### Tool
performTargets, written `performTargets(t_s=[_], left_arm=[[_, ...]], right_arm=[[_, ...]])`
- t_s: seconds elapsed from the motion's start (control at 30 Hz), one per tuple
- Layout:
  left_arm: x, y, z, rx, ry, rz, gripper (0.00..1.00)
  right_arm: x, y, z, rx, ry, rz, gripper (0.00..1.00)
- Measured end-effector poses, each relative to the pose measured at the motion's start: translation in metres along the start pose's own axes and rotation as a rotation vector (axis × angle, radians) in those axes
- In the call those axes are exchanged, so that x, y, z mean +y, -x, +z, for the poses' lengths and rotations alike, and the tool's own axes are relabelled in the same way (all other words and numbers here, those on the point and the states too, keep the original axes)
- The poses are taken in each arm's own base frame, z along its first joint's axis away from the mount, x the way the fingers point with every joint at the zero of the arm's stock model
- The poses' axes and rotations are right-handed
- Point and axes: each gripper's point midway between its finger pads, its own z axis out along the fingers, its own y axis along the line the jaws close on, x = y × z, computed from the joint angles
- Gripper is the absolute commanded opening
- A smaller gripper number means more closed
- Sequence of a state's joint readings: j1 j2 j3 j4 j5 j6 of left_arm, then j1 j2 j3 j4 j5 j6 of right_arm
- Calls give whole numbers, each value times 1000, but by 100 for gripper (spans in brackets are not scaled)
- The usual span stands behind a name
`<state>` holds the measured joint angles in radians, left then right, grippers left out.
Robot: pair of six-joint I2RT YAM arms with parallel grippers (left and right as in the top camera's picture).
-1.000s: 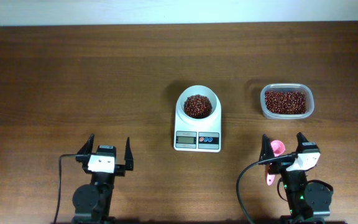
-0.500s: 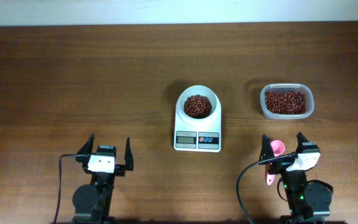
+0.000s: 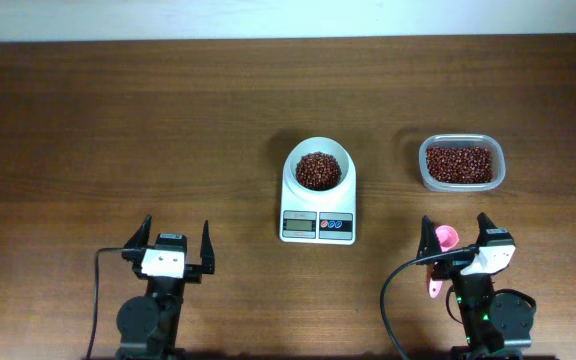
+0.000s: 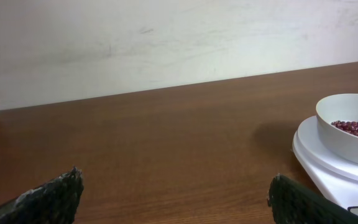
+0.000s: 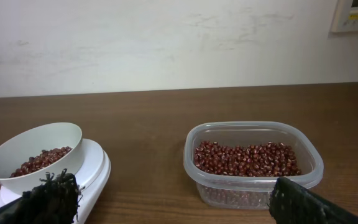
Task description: Scoop and weigh 50g on scale
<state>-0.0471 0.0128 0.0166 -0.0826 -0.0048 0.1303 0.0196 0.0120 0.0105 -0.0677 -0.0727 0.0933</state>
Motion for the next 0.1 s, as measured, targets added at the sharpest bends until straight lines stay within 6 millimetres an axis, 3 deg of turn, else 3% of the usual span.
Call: performTargets(t_s=[0.1], left_arm=[[0, 0, 0, 0, 0, 0, 99]], right_arm=[[0, 0, 0, 0, 0, 0, 99]])
